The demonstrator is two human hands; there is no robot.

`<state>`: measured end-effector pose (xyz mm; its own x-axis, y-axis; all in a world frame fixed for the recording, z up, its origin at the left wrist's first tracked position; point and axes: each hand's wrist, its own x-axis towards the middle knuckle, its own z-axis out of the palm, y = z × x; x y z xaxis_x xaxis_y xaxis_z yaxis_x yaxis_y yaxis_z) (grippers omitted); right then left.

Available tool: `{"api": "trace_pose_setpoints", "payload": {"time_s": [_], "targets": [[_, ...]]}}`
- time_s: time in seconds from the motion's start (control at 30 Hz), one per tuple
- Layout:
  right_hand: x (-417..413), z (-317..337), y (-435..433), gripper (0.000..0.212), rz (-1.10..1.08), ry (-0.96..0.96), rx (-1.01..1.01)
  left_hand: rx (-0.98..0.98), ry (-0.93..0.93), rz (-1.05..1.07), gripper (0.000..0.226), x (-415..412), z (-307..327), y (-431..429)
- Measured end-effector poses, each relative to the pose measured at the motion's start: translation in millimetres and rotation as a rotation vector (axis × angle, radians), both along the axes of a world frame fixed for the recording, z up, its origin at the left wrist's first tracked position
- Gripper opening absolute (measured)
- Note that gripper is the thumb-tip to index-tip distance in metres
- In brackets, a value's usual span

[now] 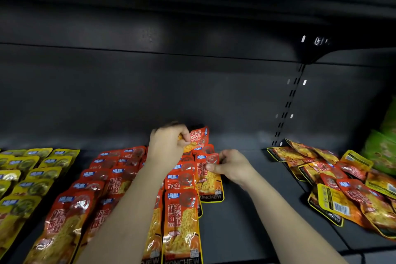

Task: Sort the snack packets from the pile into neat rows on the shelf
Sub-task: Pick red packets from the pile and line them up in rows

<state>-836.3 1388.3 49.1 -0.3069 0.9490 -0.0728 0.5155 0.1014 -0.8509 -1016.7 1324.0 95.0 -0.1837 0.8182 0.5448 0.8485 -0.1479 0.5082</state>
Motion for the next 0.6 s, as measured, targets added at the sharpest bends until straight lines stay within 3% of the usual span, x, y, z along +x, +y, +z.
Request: {"api": "trace_pose_setpoints", "payload": {"time_s": [0.27,0.5,0.6], "targets": [[1,3,-4,0.051,-0.023,-0.071,0.055,-0.003,-0.028,0.011,0.022,-1,-3,-2],[6,2,-5,0.034,-0.025,0.082,0.043,-0.033,-0.112,0.039,0.036,5,7,-10],[9,4,-5,0.028,-0.006,0.049,0.080,-0.064,-0.154,0.014,0.040,7,13,-14]]}}
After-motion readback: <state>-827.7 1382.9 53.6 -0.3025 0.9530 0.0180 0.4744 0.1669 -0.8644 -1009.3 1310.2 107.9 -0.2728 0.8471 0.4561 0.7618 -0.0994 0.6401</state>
